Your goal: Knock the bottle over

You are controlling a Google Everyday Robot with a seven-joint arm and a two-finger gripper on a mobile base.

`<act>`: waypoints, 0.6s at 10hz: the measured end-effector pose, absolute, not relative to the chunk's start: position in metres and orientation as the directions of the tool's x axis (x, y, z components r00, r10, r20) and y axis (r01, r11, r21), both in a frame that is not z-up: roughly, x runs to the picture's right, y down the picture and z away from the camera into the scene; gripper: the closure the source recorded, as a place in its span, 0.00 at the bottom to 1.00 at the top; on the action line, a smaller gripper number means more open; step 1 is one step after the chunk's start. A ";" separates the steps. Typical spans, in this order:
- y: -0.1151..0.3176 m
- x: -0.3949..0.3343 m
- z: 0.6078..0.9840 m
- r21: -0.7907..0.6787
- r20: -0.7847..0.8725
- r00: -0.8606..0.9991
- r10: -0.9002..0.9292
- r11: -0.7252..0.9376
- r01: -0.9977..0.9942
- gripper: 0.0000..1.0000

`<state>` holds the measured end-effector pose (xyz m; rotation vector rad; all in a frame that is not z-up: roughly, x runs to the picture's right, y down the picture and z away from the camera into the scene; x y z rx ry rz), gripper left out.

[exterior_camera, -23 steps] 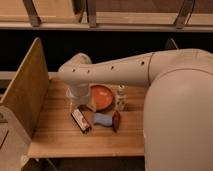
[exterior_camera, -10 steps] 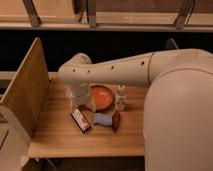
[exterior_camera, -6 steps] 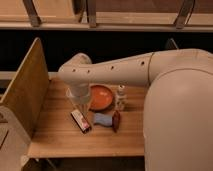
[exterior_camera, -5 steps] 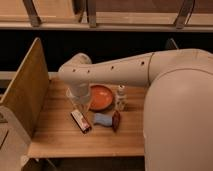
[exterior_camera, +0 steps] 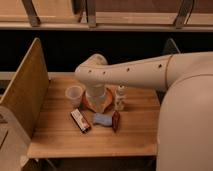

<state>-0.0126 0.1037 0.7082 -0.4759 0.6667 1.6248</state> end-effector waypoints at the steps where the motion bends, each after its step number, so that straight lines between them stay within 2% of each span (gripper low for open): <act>1: 0.103 0.001 0.708 0.185 -0.640 -0.202 0.742 -0.106 -0.977 1.00; 6: 0.110 0.001 0.713 0.196 -0.653 -0.205 0.729 -0.099 -0.976 1.00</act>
